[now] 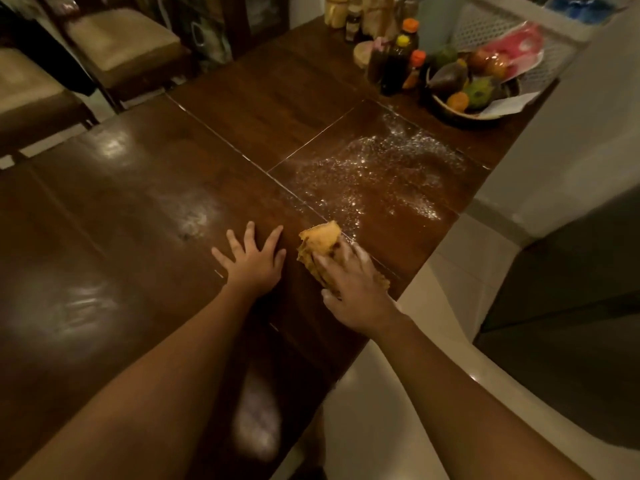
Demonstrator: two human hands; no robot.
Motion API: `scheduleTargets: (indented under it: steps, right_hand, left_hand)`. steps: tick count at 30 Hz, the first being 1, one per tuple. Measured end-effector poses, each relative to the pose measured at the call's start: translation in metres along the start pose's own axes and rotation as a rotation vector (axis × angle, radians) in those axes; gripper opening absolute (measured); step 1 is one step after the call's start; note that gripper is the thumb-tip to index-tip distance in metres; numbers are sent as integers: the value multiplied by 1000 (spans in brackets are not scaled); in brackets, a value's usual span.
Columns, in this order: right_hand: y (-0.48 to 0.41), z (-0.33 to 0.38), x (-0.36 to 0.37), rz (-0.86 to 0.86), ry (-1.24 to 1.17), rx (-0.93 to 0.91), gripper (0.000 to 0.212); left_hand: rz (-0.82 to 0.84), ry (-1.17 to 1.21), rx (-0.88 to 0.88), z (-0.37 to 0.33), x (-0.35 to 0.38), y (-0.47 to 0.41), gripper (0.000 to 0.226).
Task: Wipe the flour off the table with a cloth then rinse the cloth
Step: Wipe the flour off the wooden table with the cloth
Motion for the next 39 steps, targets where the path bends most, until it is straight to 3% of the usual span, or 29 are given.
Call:
scheduleTargets:
  steps: [4, 9, 16, 20, 22, 27, 30, 32, 34, 36, 39]
  right_hand:
    - [-47, -6, 26, 44, 71, -126, 61]
    - [-29, -40, 40, -9, 125, -143, 52]
    - [-63, -130, -7, -203, 65, 431, 53]
    - [-68, -92, 2, -61, 68, 78, 53]
    - [-47, -104, 1, 3, 150, 1, 51]
    - [-56, -202, -39, -94, 189, 283, 51]
    - [-86, -212, -51, -194, 118, 406, 54]
    - [-87, -193, -44, -172, 102, 318, 55]
    - [-69, -178, -34, -54, 152, 109, 52]
    - [-57, -195, -43, 37, 228, 23, 51]
    - [-78, -258, -76, -93, 211, 301, 52]
  left_hand:
    - [-115, -60, 24, -16, -6, -48, 54]
    - [-216, -23, 96, -20, -15, -64, 53]
    - [-228, 44, 73, -19, -19, -63, 50]
    - [-242, 62, 58, -18, -20, -63, 51]
    - [-245, 67, 55, -19, -22, -63, 50]
    - [-228, 33, 54, -19, -21, -64, 52]
    - [-216, 12, 52, -20, -20, -65, 53]
    - [-207, 7, 47, -20, -19, -65, 53]
    - [-194, 3, 39, -20, -19, -66, 55]
    - [-188, -1, 33, -20, -19, -66, 56]
    - [-192, 18, 18, -20, -21, -66, 56]
Point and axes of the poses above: each hand's wrist, its own y-axis away from the middle knuckle, its own x-axis out of the palm, z = x × y, the point moved 7 cm from there along -y, towards the middle knuckle, and after that the axes turned 2 degrees about -z, right-handed, at the moved point
